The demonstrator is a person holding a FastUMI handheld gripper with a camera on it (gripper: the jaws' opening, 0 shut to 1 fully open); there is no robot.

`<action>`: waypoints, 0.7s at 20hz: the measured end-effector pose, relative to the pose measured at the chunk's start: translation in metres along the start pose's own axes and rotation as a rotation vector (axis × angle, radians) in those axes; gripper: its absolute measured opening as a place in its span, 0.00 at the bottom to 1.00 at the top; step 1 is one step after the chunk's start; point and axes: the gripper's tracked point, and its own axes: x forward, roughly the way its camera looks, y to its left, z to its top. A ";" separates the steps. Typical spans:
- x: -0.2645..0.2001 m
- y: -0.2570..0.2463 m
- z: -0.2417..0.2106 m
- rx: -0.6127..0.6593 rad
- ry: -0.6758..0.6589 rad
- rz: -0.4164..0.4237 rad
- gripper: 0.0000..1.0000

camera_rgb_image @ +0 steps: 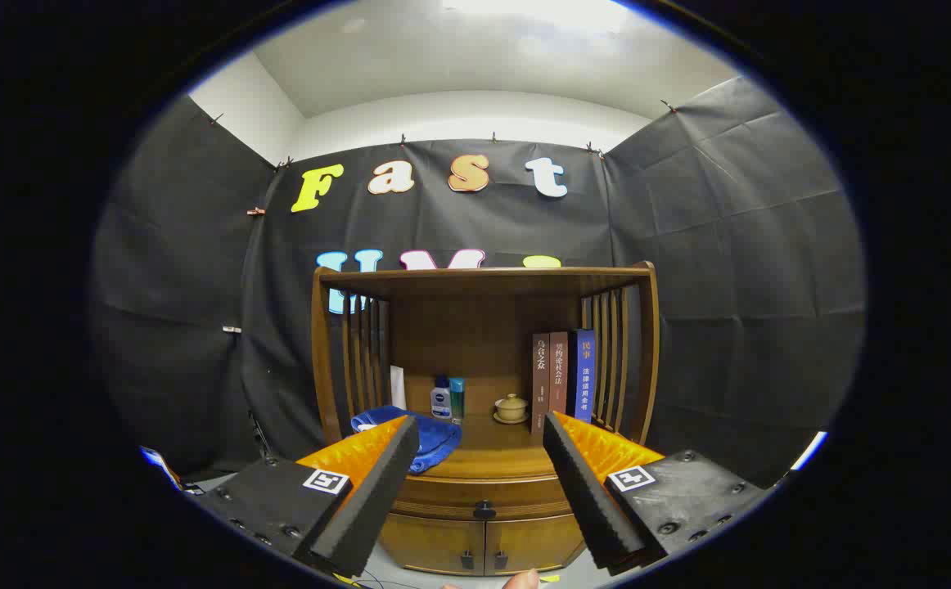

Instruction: Pull open the drawer, take out the items inside it, and place them on the countertop above the cabinet.

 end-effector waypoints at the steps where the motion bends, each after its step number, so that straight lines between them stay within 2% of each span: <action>1: 0.001 0.002 -0.001 0.002 -0.002 0.003 0.99; 14: 0.007 0.004 -0.009 0.003 0.001 0.002 0.99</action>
